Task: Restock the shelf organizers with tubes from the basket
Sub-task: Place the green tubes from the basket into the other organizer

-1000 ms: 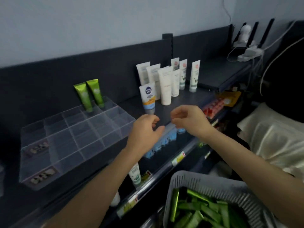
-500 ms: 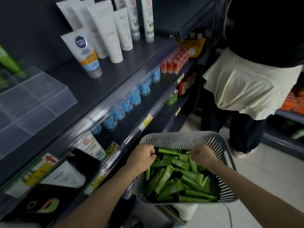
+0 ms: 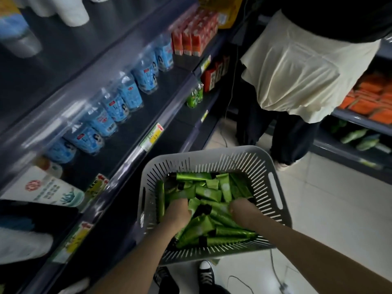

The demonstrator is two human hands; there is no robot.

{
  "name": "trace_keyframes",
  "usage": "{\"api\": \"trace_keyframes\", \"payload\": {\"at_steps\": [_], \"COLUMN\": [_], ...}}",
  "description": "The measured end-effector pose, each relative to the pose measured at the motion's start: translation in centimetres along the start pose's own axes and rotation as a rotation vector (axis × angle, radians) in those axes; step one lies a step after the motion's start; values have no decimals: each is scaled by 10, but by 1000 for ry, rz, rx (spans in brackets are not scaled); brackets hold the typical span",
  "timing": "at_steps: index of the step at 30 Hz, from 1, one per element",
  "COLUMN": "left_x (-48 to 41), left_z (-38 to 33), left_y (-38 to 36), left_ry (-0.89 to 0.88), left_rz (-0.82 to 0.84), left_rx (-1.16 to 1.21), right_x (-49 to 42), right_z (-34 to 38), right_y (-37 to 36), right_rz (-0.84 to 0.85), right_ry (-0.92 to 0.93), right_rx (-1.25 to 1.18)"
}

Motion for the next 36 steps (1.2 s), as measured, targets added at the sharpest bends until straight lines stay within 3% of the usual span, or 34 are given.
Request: {"api": "trace_keyframes", "payload": {"at_steps": [4, 10, 15, 22, 28, 32, 36], "left_x": [-7, -8, -5, 13, 36, 51, 79], "left_z": [-3, 0, 6, 17, 28, 20, -4], "left_y": [-4, -21, 23, 100, 135, 168, 205], "left_ry": [23, 84, 97, 101, 109, 72, 8], "left_rz": [-66, -5, -64, -164, -212, -286, -364], "left_rx": [-4, -57, 59, 243, 331, 318, 325], "right_x": [-17, -32, -42, -79, -77, -42, -4], "right_z": [11, 23, 20, 59, 76, 91, 124], "right_y": [9, 31, 38, 14, 27, 98, 171], "right_rz": [-136, -293, -341, -262, -276, -415, -397], "right_ry": [54, 46, -42, -185, -129, 56, 245], "right_rx": [-105, -355, -543, -766, -685, -559, -456]}}
Point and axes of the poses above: each hand's wrist, its own x-axis away from the middle knuckle, its own y-axis out of the back of the hand, z = x × y, the point moved 9 cm from there along -x, towards the middle knuckle, and after that the axes turned 14 degrees about y, right-handed, at the moved point
